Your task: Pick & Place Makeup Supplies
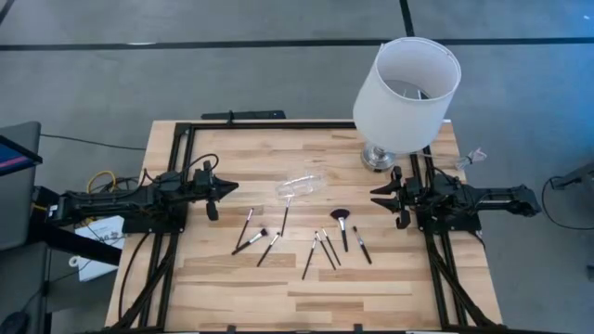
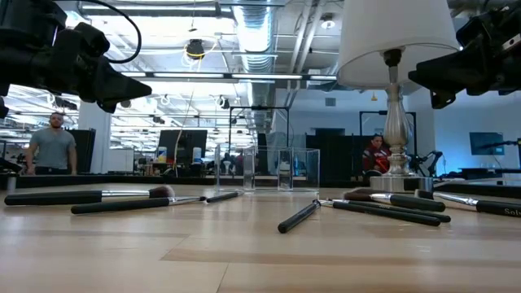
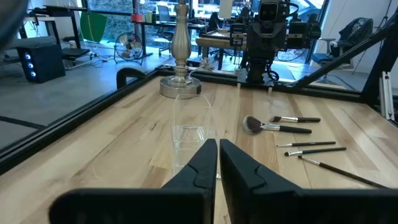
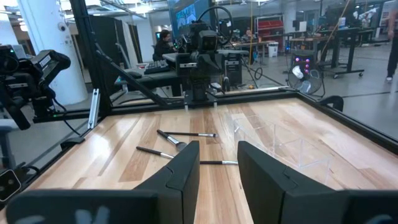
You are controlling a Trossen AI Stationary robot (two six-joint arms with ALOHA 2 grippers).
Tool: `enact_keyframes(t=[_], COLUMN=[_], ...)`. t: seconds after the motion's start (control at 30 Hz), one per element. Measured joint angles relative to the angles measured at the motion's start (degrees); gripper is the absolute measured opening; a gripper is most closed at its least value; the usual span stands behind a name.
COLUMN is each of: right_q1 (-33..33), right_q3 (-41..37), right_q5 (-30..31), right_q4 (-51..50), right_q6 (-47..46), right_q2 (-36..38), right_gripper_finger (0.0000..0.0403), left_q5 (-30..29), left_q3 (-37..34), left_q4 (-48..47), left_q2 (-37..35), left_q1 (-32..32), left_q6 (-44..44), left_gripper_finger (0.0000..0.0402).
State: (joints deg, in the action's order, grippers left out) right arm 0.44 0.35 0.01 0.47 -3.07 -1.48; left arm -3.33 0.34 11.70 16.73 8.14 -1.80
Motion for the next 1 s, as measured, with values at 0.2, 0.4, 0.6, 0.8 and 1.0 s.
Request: enact_keyframes(t=[0.2,0.4,0.6,0.8,1.0], right_q1=[0.0,0.0,0.0,0.0,0.0], right_q3=[0.0,0.0,0.0,0.0,0.0], right_q5=[0.0,0.0,0.0,0.0,0.0], right_q4=[0.0,0.0,0.0,0.0,0.0], right_q6=[0.0,0.0,0.0,0.0,0.0], right_q2=[0.0,0.0,0.0,0.0,0.0], right_gripper_finger=[0.01,0.01,0.01,0.01,0.01], left_q5=[0.0,0.0,0.0,0.0,0.0], left_q3=[0.0,0.0,0.0,0.0,0.0], left_q4=[0.0,0.0,0.0,0.1,0.6], left_q2=[0.0,0.0,0.0,0.0,0.0], left_q1=[0.0,0.0,0.0,0.0,0.0], left_q6=[0.0,0.0,0.0,0.0,0.0], left_gripper_finger=[0.0016,0.0016,0.0016,0.0016,0.0016])
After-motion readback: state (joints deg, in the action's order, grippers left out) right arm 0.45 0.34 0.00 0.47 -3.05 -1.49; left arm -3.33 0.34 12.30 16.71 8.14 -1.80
